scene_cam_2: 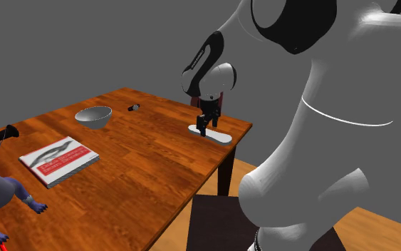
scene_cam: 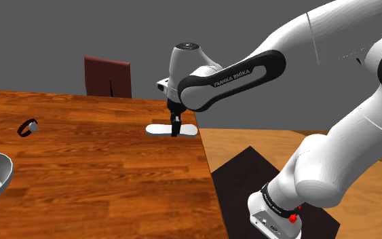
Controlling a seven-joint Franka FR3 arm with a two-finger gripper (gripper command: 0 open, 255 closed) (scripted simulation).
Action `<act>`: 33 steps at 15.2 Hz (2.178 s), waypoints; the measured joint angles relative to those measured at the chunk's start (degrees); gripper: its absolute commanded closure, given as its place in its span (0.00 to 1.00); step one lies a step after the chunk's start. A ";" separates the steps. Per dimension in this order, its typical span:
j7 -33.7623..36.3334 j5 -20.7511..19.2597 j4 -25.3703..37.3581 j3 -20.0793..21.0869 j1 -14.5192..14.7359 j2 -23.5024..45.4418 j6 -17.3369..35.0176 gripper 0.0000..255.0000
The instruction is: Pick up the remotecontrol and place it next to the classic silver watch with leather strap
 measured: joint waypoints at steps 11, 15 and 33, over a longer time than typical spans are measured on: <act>0.15 -0.28 -0.85 -0.02 -0.05 1.30 2.20 1.00; 0.15 -0.28 -0.87 -0.01 -0.05 1.33 2.18 1.00; -0.80 0.79 3.03 -0.19 0.04 -4.42 -7.38 1.00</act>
